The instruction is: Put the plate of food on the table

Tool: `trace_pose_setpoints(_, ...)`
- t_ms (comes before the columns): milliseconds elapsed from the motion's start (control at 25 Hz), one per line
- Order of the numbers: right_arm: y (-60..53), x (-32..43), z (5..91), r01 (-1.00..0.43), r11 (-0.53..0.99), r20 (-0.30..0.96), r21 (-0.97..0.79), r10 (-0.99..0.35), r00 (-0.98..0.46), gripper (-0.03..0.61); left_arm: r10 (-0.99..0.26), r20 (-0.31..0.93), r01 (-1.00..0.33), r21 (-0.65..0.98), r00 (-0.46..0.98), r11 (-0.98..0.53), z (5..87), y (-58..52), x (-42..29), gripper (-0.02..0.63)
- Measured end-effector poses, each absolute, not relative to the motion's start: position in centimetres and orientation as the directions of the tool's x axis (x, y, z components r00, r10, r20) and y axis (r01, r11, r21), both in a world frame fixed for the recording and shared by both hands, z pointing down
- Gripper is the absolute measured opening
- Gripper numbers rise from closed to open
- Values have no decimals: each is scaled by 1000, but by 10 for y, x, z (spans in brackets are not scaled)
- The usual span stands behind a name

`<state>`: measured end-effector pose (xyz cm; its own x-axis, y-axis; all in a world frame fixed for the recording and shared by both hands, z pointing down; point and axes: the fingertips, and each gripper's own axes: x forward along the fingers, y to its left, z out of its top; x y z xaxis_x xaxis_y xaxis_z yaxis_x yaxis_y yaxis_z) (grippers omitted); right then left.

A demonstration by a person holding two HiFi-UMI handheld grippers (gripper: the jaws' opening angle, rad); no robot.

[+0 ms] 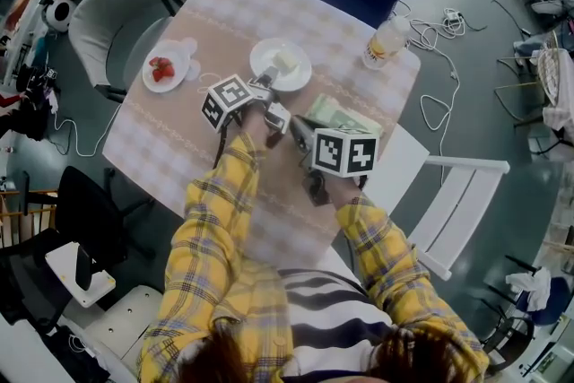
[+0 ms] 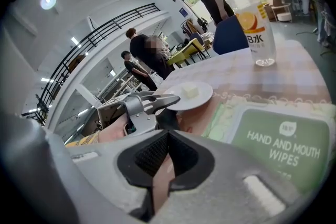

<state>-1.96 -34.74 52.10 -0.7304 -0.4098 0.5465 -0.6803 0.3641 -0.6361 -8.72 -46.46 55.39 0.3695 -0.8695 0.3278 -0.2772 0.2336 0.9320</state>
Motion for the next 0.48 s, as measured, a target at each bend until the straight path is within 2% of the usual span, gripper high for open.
trace_pose_setpoints(120, -349, -21, 520, -677, 365, 544, -639, -408, -733, -4, -851, 358, -329, 914, 384, 236, 553, -464, -88, 10)
trace_pose_setpoints(240, -348, -23, 521, -674, 362, 544, -644, -403, -736, -4, -809, 403, -382, 892, 428, 243, 557, -460, -86, 87)
trace_pose_setpoints(360, -348, -23, 521, -672, 354, 543, -650, -402, -737, -3, -787, 447, -438, 863, 425, 253, 558, -455, -91, 136)
trace_pose_setpoints(480, -349, -25, 522, -672, 351, 542, -652, -404, -737, -4, -742, 511, -564, 796, 433, 219, 560, -451, -93, 194)
